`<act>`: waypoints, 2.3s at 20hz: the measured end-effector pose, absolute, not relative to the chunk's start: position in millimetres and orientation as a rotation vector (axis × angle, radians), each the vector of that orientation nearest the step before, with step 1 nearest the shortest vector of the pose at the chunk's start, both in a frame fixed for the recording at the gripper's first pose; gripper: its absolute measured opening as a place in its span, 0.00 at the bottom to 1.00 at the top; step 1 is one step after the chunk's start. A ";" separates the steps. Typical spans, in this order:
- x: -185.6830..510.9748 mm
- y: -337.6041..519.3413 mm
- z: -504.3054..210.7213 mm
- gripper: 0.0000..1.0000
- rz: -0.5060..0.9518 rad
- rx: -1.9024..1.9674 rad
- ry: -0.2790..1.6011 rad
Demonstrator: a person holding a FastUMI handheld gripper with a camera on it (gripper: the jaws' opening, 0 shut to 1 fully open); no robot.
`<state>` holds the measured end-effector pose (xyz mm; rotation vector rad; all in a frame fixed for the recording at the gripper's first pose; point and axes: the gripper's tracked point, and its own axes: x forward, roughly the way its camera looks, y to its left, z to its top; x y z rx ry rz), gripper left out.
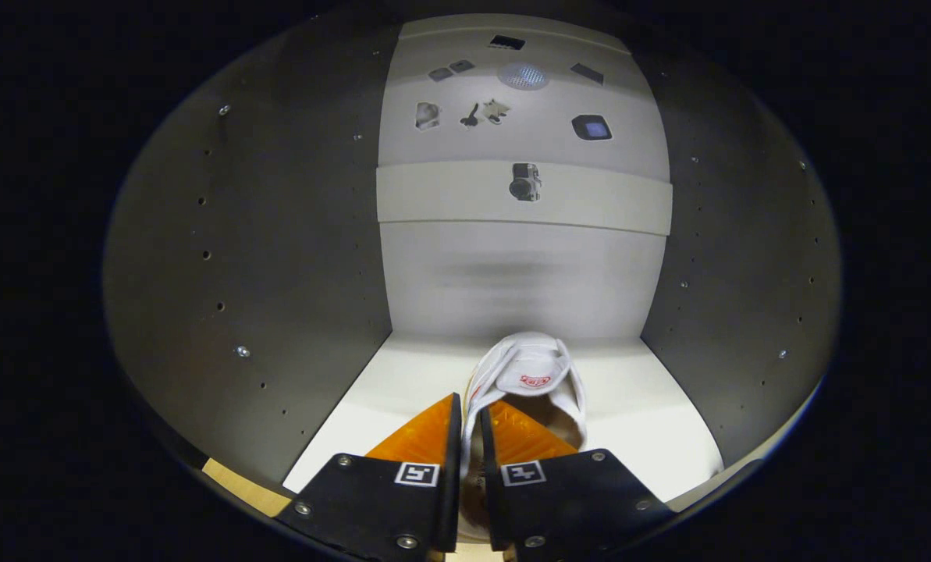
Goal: Open the shoe cabinet door, grab the shoes and put them into the shoe cabinet, then close the shoe cabinet door.
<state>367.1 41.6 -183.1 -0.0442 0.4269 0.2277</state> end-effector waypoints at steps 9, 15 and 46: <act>325.9 38.4 -154.5 0.42 0.216 -0.004 0.367; 284.3 33.4 -120.5 0.43 0.202 -0.003 0.314; -52.7 -160.4 13.9 0.46 -0.120 0.071 0.103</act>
